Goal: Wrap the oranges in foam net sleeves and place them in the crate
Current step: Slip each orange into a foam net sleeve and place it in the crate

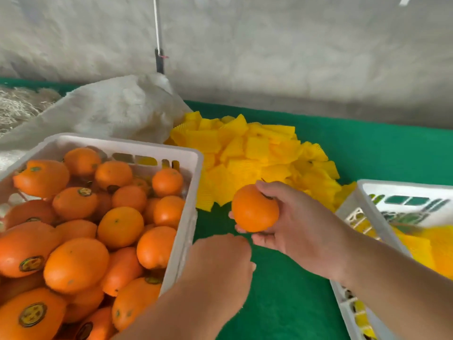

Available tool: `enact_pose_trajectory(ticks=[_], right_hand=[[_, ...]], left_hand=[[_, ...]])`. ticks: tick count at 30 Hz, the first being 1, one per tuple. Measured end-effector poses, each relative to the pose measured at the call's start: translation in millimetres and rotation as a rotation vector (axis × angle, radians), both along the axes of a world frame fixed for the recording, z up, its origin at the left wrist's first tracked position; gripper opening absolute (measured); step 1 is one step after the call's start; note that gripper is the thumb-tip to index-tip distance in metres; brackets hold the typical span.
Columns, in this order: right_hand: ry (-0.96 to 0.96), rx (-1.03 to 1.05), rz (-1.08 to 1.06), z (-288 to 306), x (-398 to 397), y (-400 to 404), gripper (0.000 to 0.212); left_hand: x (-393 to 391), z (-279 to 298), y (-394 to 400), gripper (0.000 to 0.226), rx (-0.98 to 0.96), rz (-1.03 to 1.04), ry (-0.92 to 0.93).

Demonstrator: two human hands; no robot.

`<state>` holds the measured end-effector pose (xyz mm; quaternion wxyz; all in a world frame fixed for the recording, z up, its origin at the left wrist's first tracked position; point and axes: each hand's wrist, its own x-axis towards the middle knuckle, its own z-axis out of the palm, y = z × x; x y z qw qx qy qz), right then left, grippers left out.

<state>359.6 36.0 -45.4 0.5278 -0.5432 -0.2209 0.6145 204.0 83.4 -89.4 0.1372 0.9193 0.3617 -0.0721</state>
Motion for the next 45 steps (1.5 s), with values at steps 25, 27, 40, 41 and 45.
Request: enact_pose_trajectory(ticks=[25, 27, 40, 41, 45], right_hand=[[0.096, -0.117, 0.418, -31.7, 48.2, -12.4, 0.053], [0.04, -0.158, 0.411, -40.5, 52.5, 7.0, 0.059], [-0.281, -0.235, -0.203, -118.6, 23.5, 141.0, 0.043], [-0.302, -0.235, -0.266, -122.7, 21.9, 143.8, 0.038], [-0.491, -0.209, -0.493, -122.6, 21.4, 139.4, 0.012]], left_hand=[[9.9, -4.3, -7.1, 0.052, -0.006, 0.14, -0.423], [9.8, -5.0, -2.6, 0.048, 0.005, 0.199, -0.368], [14.3, -6.8, 11.3, 0.068, -0.053, 0.215, -0.088], [14.3, -7.7, 12.1, 0.069, -0.058, 0.205, -0.091], [13.5, -10.7, 13.5, 0.072, -0.069, 0.164, -0.095]])
